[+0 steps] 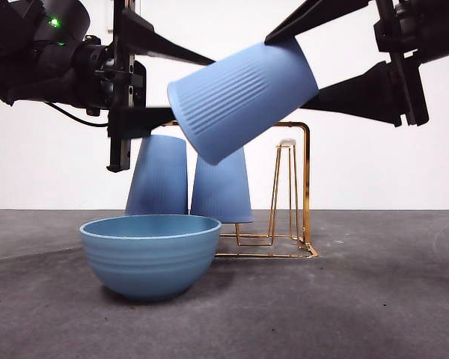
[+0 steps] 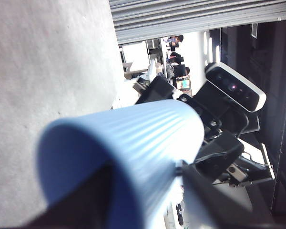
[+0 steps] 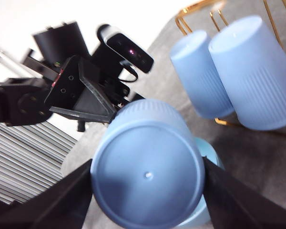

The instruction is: Right arm lift cup from the cupboard, then place it on the right of the bowl

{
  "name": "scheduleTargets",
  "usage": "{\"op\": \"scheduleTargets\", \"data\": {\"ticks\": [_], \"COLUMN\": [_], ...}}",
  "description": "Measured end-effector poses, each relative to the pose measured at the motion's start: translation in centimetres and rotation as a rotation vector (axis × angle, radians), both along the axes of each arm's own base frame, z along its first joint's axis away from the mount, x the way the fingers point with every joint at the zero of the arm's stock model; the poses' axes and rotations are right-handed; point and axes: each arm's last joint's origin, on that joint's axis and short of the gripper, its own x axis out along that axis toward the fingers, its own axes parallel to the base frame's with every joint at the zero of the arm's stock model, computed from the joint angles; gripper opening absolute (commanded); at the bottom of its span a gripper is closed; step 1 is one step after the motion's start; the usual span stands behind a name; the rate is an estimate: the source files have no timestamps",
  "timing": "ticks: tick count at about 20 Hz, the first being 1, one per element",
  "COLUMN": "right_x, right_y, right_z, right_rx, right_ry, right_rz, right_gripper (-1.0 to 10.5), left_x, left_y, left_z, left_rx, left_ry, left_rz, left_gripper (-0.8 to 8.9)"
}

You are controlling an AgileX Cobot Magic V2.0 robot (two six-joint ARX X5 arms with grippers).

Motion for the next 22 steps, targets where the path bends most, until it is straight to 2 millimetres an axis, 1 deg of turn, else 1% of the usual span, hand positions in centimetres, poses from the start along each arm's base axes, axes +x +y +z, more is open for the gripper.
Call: {"op": "scheduleTargets", "data": {"ticks": [1,3,7,10,12,14,18,22], "right_x": [0.1,-0.1,-0.1,0.0,0.1,0.0,-0.7,-2.3], "right_y": [0.1,0.3,0.4,0.3,0.1,-0.5,-2.6,-4.7], "right_z": [-0.2,-0.6,-0.7,-0.7,-0.8,-0.6,0.2,0.5], "right_rx": [-0.005,-0.007,-0.005,-0.008,-0.014,-0.017,-0.033,-0.075], "right_ry": [0.010,0.040,0.054,0.052,0.059,0.064,0.082,0.136], "right_rz": [0.001,0.020,0.023,0.008,-0.014,-0.036,-0.113,-0.194], "right_gripper": [2.5,2.5,2.7,4.3,4.5,4.5,4.5,4.5], "left_x": [0.0,0.1,0.4,0.4,0.3,0.3,0.6,0.2], "left_y": [-0.1,0.0,-0.1,-0.2,-0.8,-1.1,-2.4,-4.7], "left_z": [0.0,0.3,0.5,0.8,0.9,1.1,2.5,4.1], "left_rx": [-0.001,-0.013,-0.018,-0.024,-0.014,-0.009,-0.004,0.030], "left_ry": [0.000,-0.015,-0.034,-0.051,-0.054,-0.047,-0.071,-0.069], "left_rz": [-0.001,-0.013,-0.009,0.000,0.026,0.039,0.082,0.072], "left_gripper": [0.14,0.10,0.10,0.10,0.10,0.11,0.11,0.13]}}
